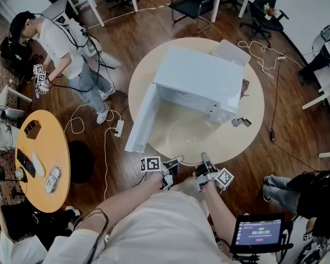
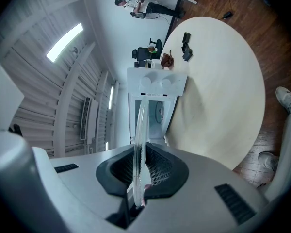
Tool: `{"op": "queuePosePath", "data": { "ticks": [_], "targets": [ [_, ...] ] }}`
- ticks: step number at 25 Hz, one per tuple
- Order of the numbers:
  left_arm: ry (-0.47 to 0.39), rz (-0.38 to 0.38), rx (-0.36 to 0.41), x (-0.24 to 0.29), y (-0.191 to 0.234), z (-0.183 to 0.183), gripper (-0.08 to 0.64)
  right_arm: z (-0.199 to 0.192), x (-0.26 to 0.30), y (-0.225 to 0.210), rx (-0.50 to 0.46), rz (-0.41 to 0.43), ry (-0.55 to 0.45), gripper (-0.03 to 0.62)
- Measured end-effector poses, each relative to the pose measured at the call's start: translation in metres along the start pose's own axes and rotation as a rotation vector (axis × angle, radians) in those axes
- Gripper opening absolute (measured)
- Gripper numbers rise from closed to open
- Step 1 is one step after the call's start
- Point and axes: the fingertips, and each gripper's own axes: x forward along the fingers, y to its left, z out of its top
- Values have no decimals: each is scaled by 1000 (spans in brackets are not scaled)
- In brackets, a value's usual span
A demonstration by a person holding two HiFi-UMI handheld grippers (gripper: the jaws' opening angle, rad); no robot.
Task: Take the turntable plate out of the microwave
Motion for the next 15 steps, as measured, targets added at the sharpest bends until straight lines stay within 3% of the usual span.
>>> {"op": "queuePosePath", "data": {
  "ticks": [15],
  "targets": [
    [13,8,0,0,4,7,48,-1,7,-3,2,-15,-5,29]
  ]
}}
